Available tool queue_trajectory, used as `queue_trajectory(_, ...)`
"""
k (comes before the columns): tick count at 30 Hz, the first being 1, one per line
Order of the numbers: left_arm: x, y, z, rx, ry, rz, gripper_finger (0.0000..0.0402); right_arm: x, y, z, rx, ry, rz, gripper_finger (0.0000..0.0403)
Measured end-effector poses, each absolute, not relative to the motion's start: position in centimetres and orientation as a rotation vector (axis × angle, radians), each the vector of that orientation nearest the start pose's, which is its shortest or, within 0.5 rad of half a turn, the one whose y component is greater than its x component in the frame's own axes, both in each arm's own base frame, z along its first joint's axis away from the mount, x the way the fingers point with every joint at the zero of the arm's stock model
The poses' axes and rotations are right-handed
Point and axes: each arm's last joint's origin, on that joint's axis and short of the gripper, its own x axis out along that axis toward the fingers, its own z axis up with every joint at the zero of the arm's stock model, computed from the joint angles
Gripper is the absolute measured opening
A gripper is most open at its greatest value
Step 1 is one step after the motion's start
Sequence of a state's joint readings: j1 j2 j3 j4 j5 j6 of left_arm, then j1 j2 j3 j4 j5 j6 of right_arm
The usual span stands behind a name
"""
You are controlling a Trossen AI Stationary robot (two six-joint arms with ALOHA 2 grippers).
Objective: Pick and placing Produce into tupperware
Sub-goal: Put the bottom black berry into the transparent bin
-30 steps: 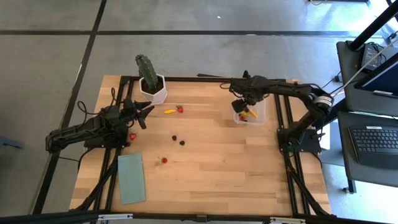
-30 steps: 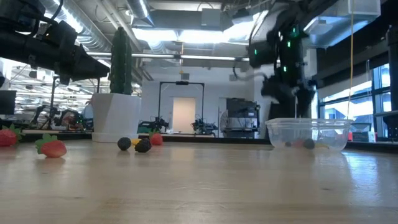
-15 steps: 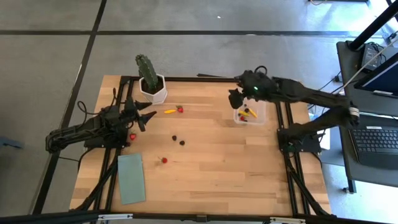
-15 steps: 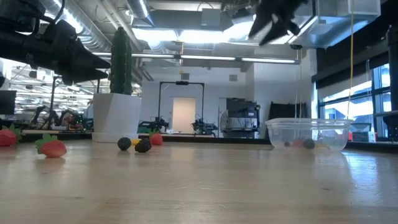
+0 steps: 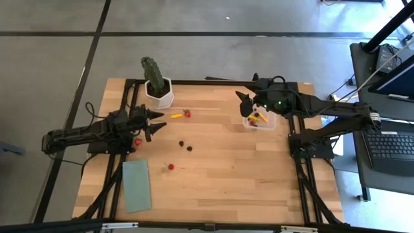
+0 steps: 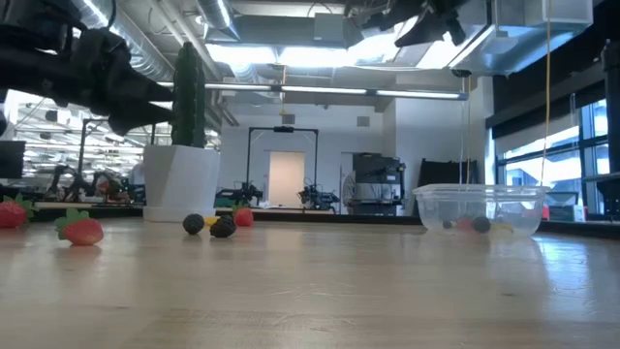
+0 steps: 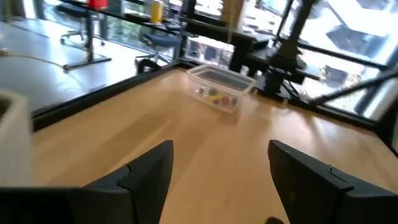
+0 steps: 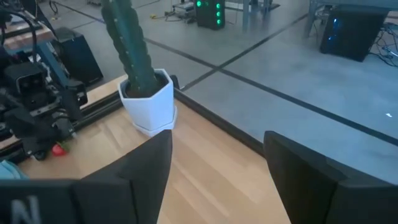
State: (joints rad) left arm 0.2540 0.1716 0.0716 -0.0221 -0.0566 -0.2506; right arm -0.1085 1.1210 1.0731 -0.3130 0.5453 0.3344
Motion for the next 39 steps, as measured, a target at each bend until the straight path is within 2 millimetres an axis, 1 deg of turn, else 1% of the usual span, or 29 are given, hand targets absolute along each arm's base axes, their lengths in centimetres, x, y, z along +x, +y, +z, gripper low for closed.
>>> queue_trajectory(3, 11.1, 2.6, 17.6, -0.183, 0.139, 0.287, 0.0252, 23.7, -4.1, 35.4, 0.238, 0.248, -0.698, 0.0254)
queue_trajectory(7, 12.7, 2.4, 19.0, -0.104, 0.231, 0.243, 0.0252, 23.7, -4.1, 35.4, 0.241, 0.248, -0.699, 0.0255)
queue_trajectory(11, 15.1, 2.0, 20.6, -0.057, 0.314, 0.191, 0.0252, 23.7, -4.1, 35.4, 0.242, 0.247, -0.699, 0.0255)
queue_trajectory(14, 17.1, 1.7, 20.9, -0.003, 0.395, 0.152, 0.0252, 23.7, -4.1, 35.3, 0.244, 0.249, -0.699, 0.0255)
queue_trajectory(17, 19.0, 1.5, 20.3, 0.001, 0.482, 0.136, 0.0252, 23.9, -4.1, 35.2, 0.280, 0.242, -0.705, 0.0255)
queue_trajectory(19, 20.1, 1.3, 19.9, -0.034, 0.529, 0.131, 0.0252, 23.9, -4.1, 35.0, 0.287, 0.249, -0.706, 0.0255)
queue_trajectory(24, 22.7, 0.2, 18.8, -0.044, 0.631, 0.082, 0.0252, 24.1, -4.1, 34.8, 0.280, 0.265, -0.708, 0.0255)
queue_trajectory(28, 24.1, -0.7, 17.4, -0.028, 0.710, 0.053, 0.0252, 24.1, -4.1, 34.7, 0.277, 0.275, -0.709, 0.0255)
queue_trajectory(33, 25.4, -1.7, 15.7, -0.018, 0.790, 0.025, 0.0252, 24.0, -4.1, 34.5, 0.272, 0.295, -0.712, 0.0255)
queue_trajectory(39, 26.6, -2.2, 14.0, -0.052, 0.867, 0.037, 0.0252, 24.0, -4.1, 34.4, 0.267, 0.313, -0.714, 0.0255)
